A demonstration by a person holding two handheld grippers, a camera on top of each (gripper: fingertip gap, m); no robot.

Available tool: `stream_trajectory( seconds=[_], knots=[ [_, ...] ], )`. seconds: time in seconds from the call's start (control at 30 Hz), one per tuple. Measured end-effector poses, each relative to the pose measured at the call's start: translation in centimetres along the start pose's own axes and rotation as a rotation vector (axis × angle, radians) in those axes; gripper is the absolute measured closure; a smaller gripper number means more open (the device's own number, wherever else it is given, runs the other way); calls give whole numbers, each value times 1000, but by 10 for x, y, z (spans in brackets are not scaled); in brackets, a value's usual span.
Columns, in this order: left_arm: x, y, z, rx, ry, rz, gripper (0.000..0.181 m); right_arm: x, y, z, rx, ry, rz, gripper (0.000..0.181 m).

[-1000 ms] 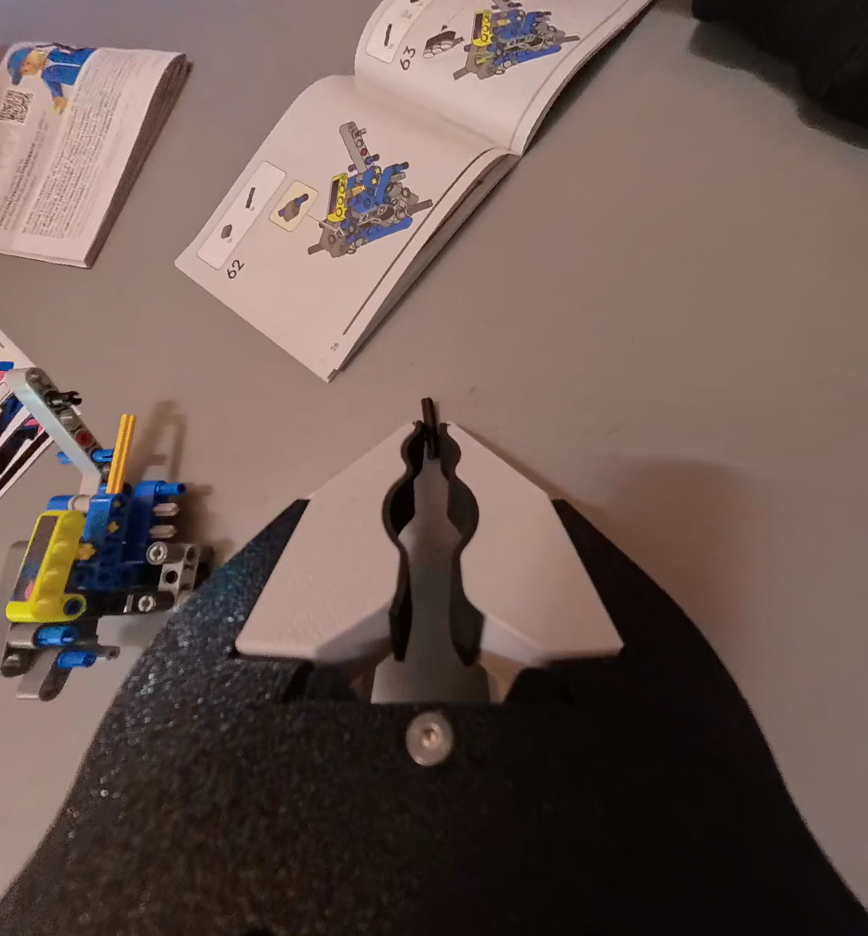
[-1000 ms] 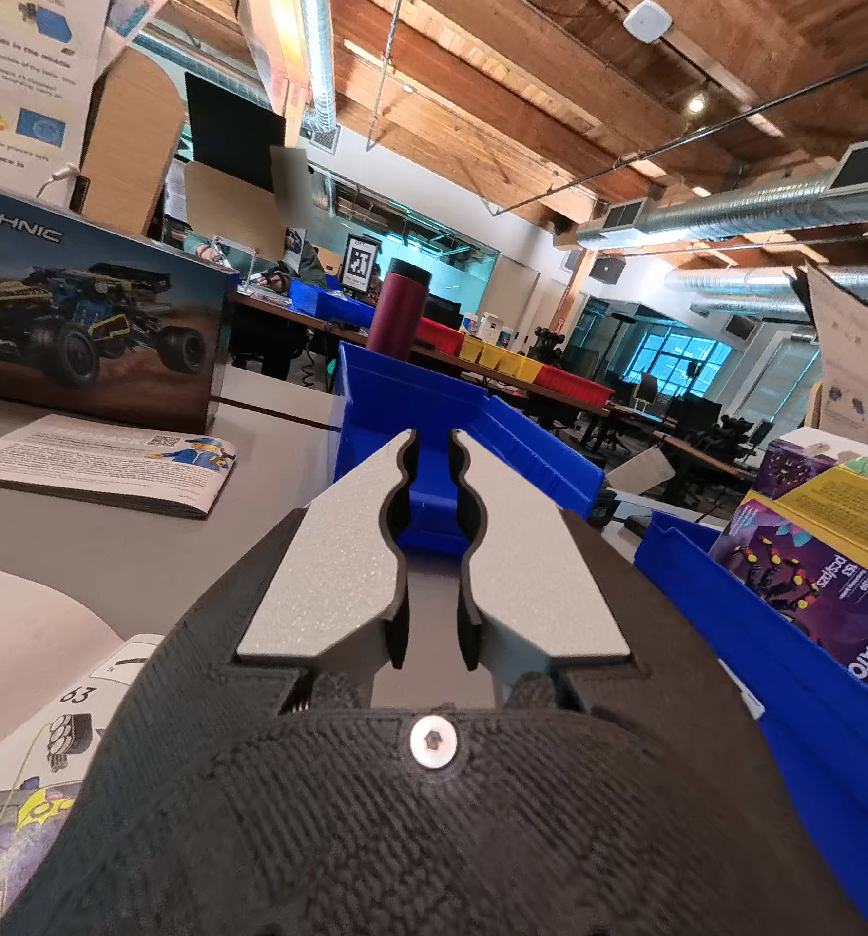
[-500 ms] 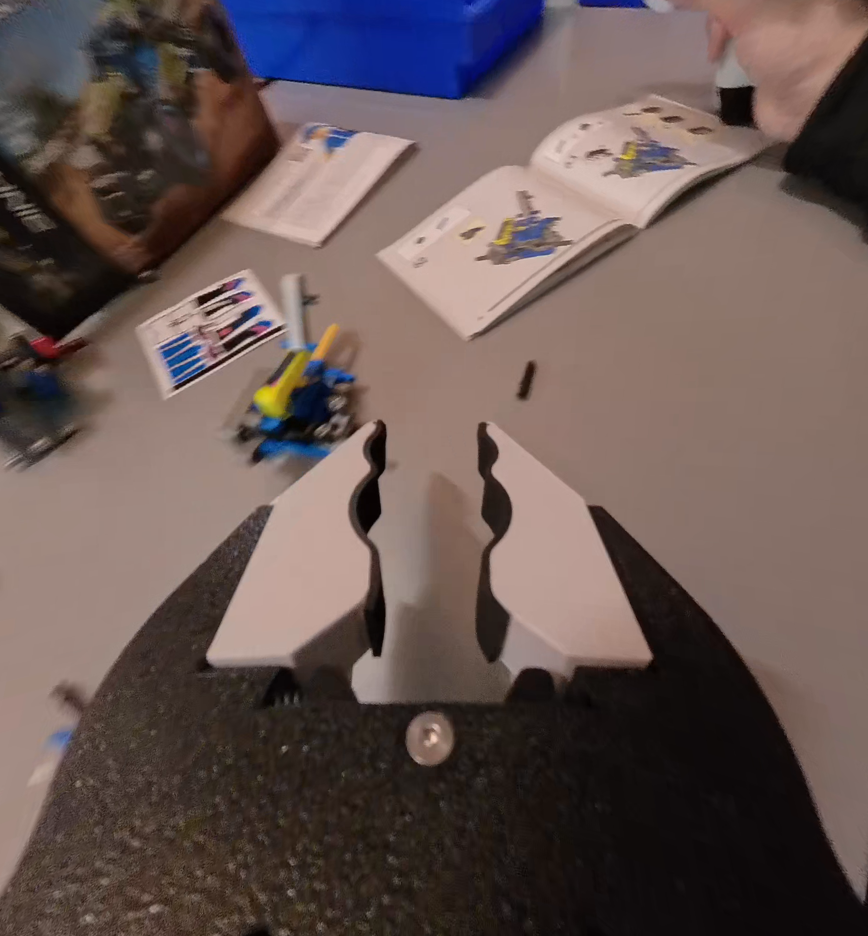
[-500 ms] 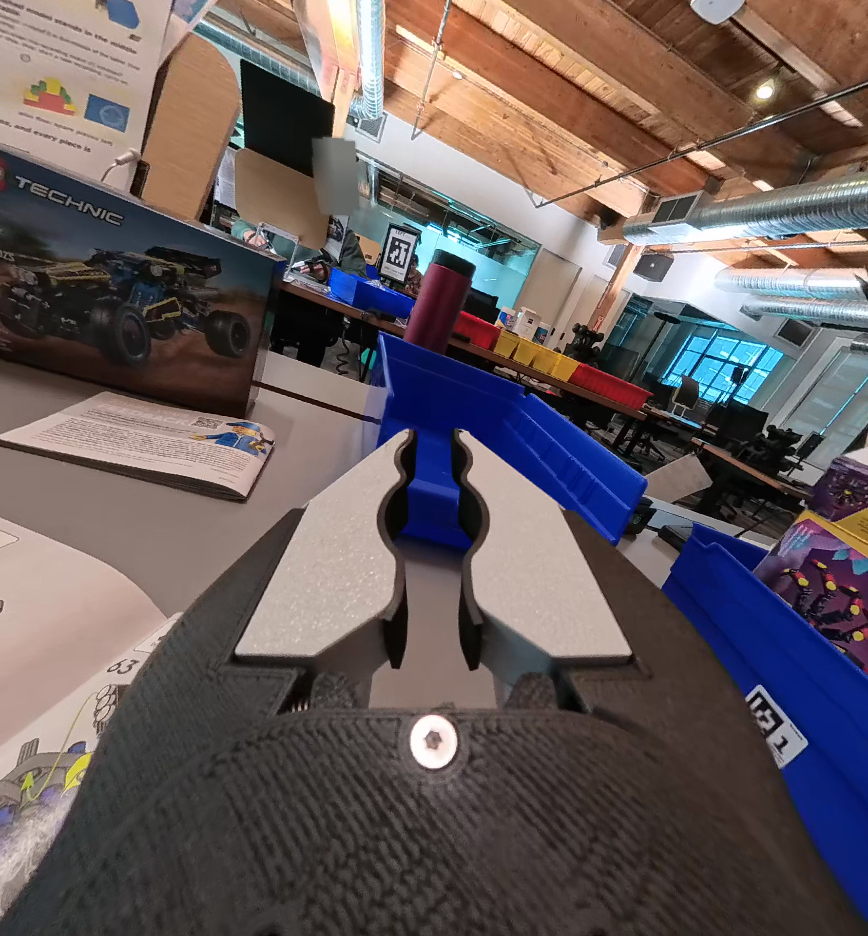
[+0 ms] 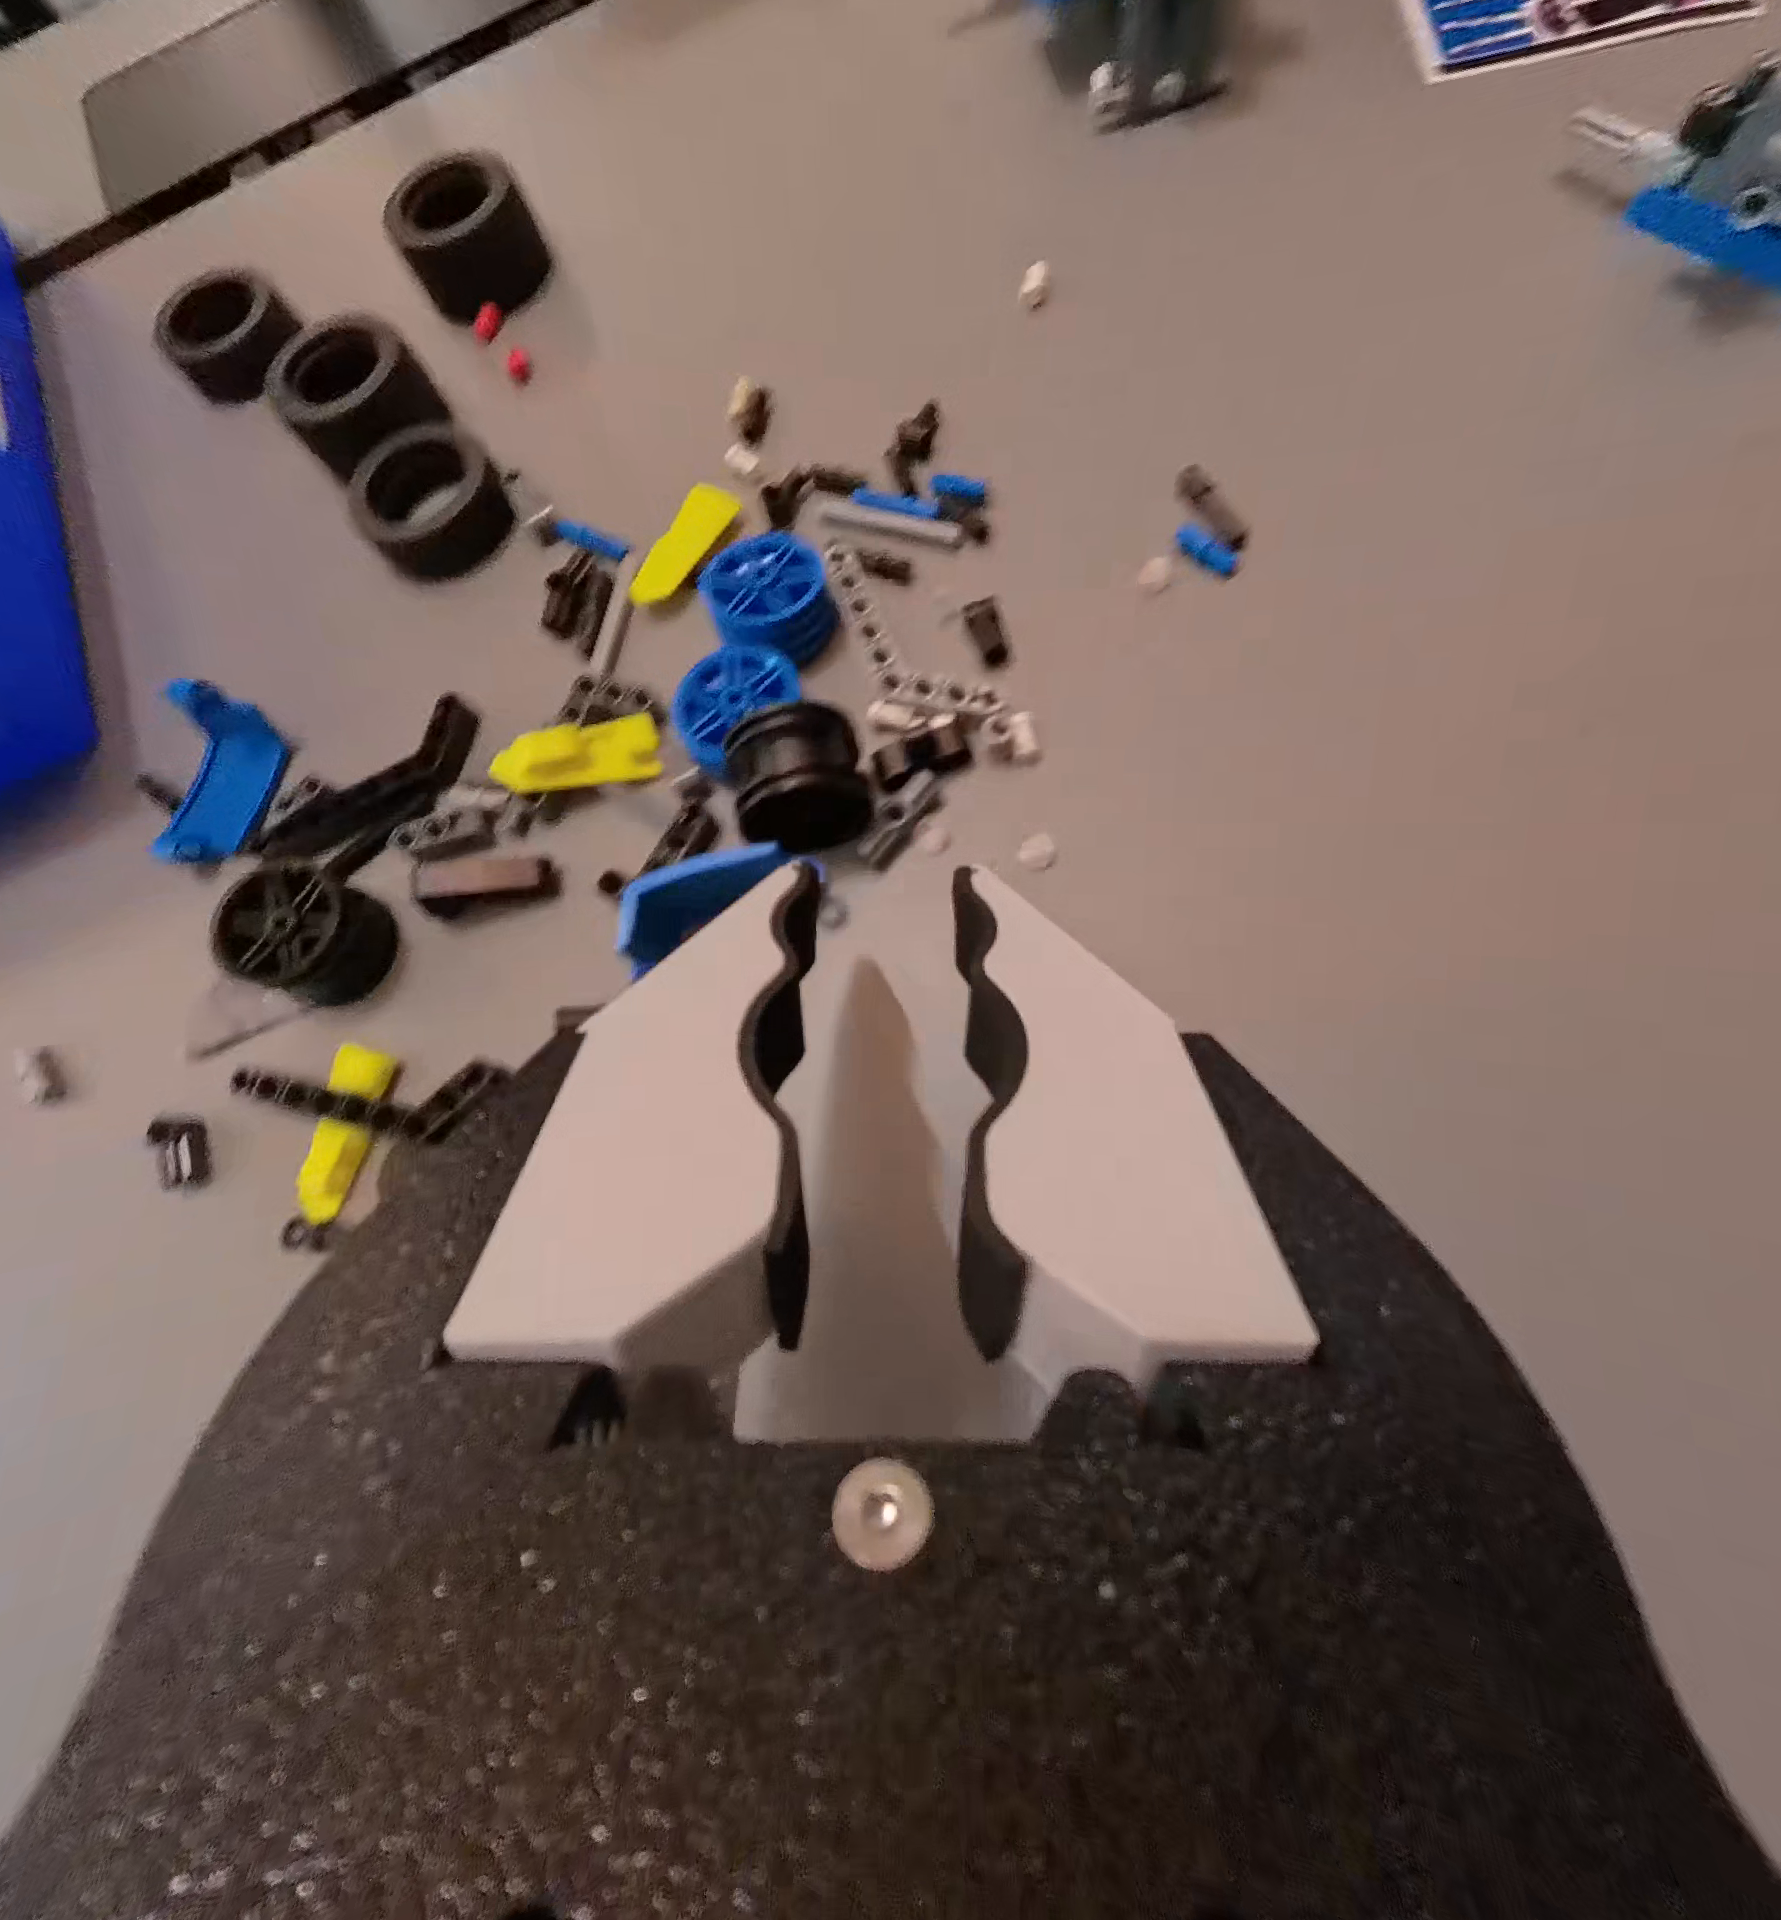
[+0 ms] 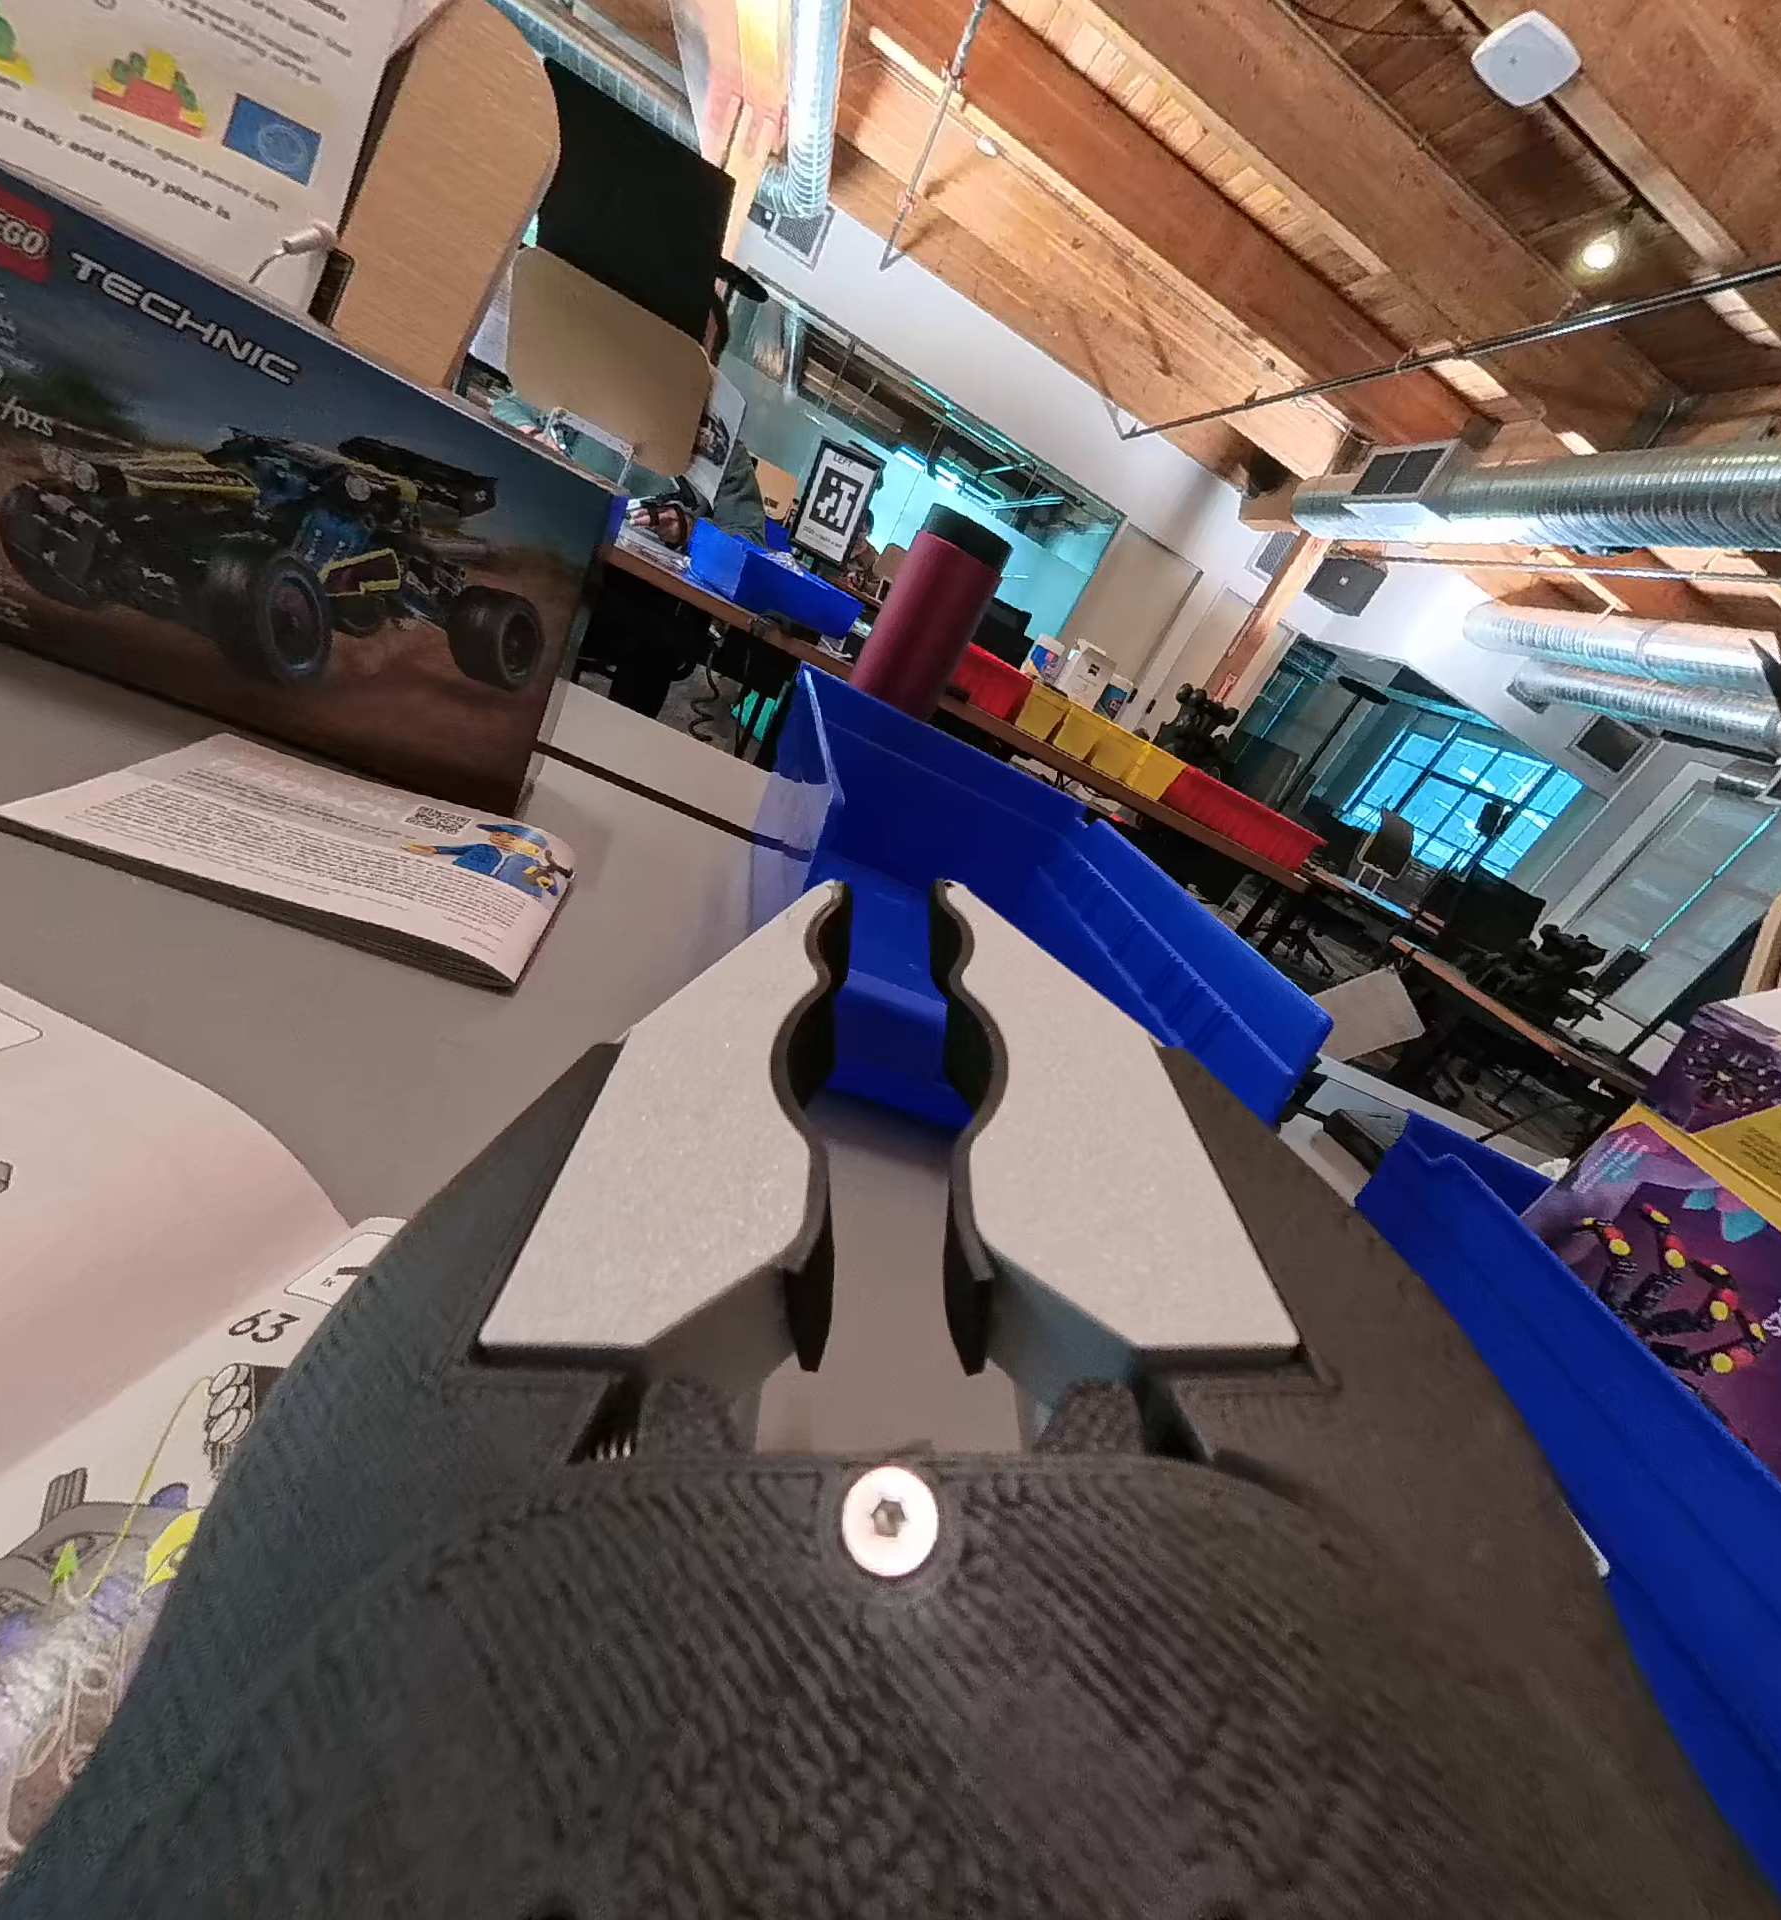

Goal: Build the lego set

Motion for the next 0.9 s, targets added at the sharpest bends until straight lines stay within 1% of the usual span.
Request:
stream_trajectory(
  seconds=[0.1, 0.2, 0.37, 0.5, 0.63, 0.77, 0.9],
  knots=[
    [-5, -11, 8, -38, 10, 8, 160, 0, 0, 0, -7, 0, 2, 168],
    [-3, -5, 14, -55, 12, 64, 160, 0, -1, 0, -18, 2, 3, 168],
    [6, 3, 22, -31, -19, 93, 161, 0, -5, -1, -46, 0, -10, 168],
    [9, 7, 22, 16, -31, 100, 161, 1, -7, -1, -62, -2, -13, 168],
    [7, 8, 19, 25, -7, 121, 161, 1, -7, -1, -74, -4, -7, 168],
    [1, -1, 14, -1, 34, 122, 162, 1, -9, -1, -91, -10, -5, 168],
    [-5, -11, 13, -21, 42, 108, 162, 1, -8, -1, -91, -13, 5, 167]
  ],
)
Point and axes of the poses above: each gripper's, where its closed fingertips meet, x out along the fingers, z out of its underside, y = z × x across the jaws, the point moved 4 cm from there along -x, back along the fingers, and after that the axes turned 12 degrees about -x, right-handed, at the moved point
